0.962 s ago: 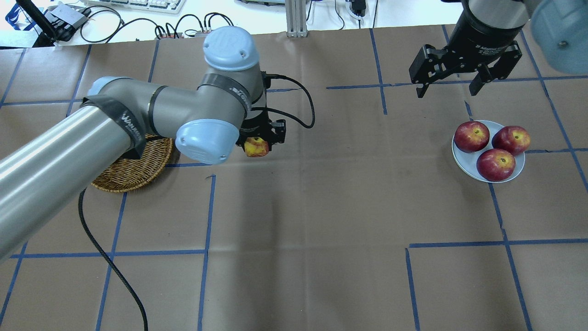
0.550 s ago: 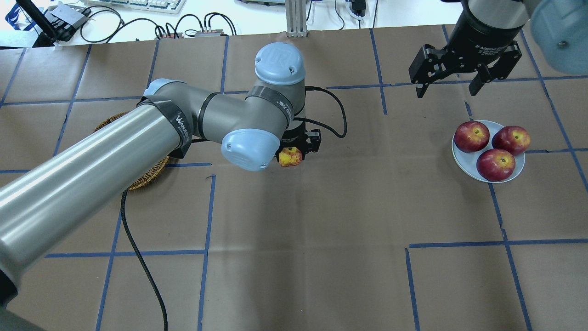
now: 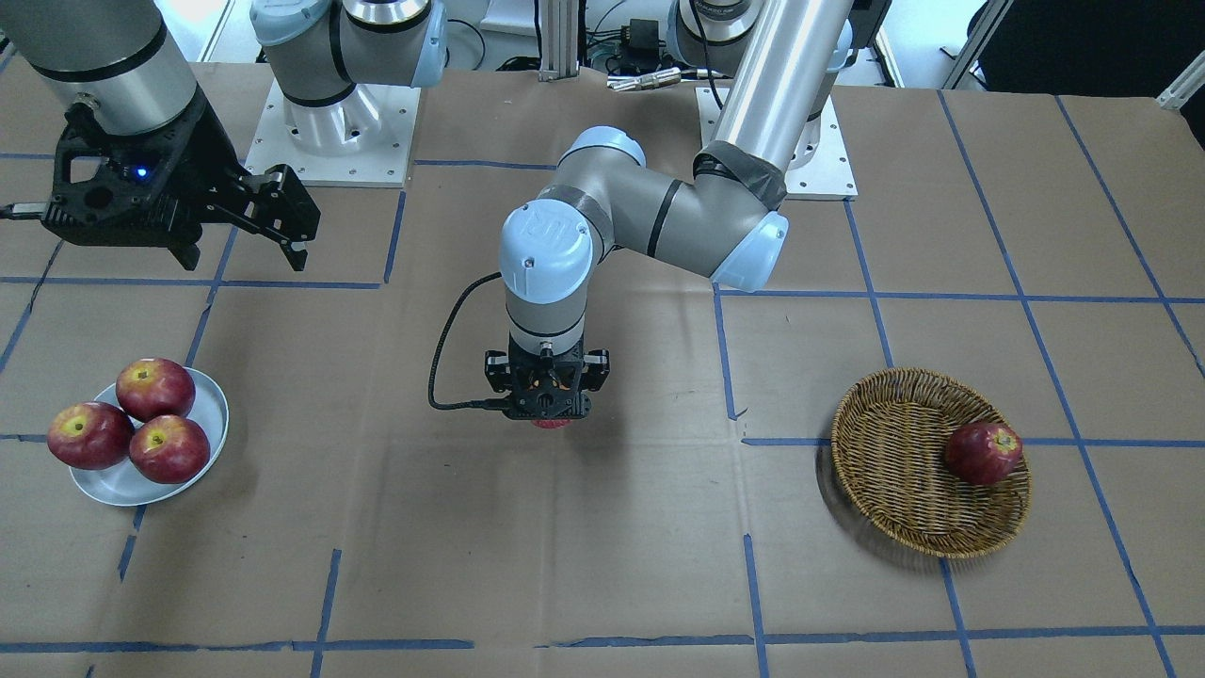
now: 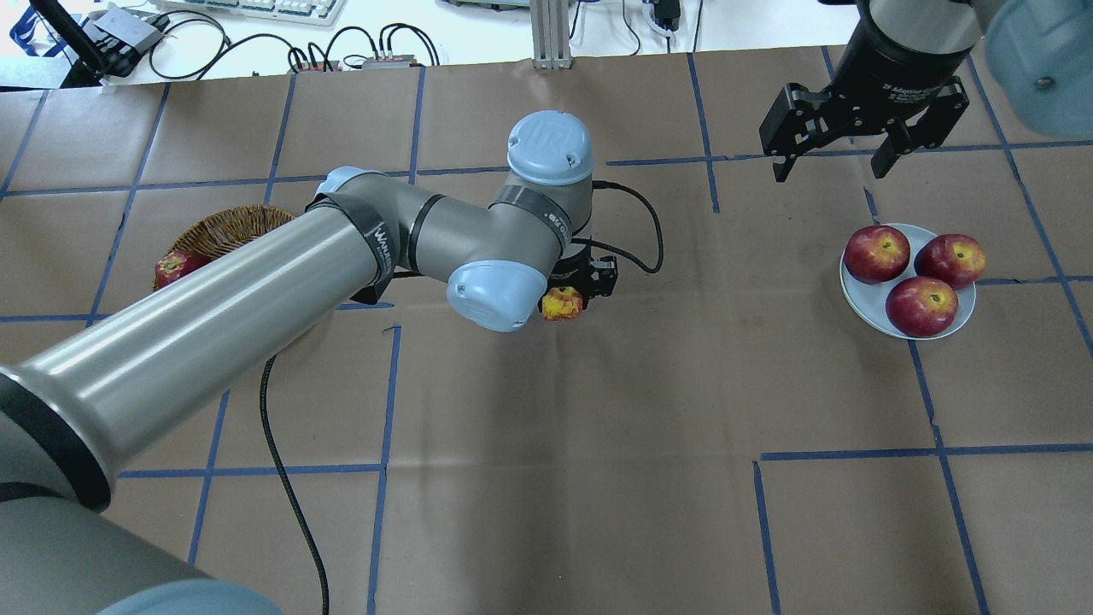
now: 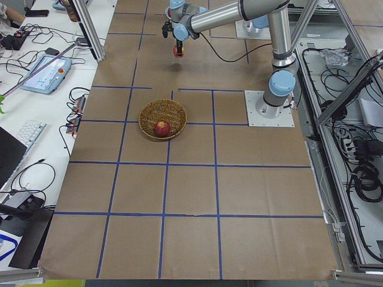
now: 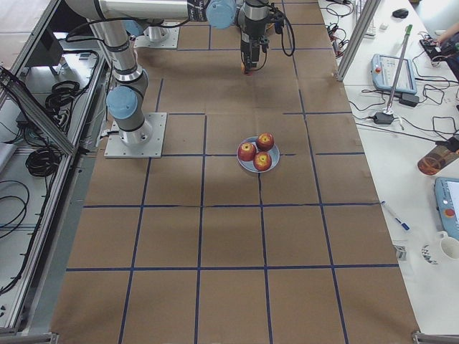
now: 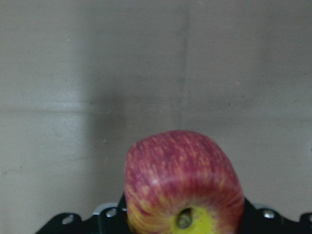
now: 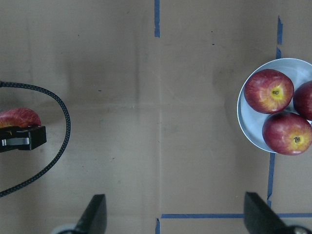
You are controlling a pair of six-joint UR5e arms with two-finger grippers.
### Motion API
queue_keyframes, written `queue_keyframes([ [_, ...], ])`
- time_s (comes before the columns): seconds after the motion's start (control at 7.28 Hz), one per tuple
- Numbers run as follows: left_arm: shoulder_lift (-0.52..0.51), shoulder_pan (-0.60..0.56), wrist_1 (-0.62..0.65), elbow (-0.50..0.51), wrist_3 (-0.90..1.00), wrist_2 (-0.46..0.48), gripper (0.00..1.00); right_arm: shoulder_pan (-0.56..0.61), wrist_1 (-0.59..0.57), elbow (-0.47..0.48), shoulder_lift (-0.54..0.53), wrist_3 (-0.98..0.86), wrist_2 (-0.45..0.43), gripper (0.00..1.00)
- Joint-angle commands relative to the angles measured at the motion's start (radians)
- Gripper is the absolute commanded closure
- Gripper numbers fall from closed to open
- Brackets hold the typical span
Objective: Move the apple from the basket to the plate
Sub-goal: 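Lift the apple with the left gripper and carry it toward the table center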
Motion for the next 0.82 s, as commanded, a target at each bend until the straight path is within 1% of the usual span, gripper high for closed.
queue_keyframes([
  [0.0,-0.01,-0.003,0.005,0.0,0.001,0.0,0.33,0.0,0.0,0.0,0.0,0.0,0.0,0.0],
  [0.27,-0.01,-0.001,0.005,-0.001,0.001,-0.001,0.33,0.0,0.002,0.002,0.0,0.0,0.0,0.0],
  [0.41,-0.01,-0.003,0.005,-0.001,0.001,-0.001,0.25,0.0,0.002,0.002,0.0,0.0,0.0,0.0],
  [0.55,-0.012,-0.003,0.005,-0.001,0.001,-0.001,0.22,0.0,0.002,0.002,0.0,0.0,0.0,0.0],
  [0.69,-0.015,-0.003,0.005,-0.001,0.003,-0.001,0.14,0.0,0.002,0.002,0.0,0.0,0.0,0.0],
])
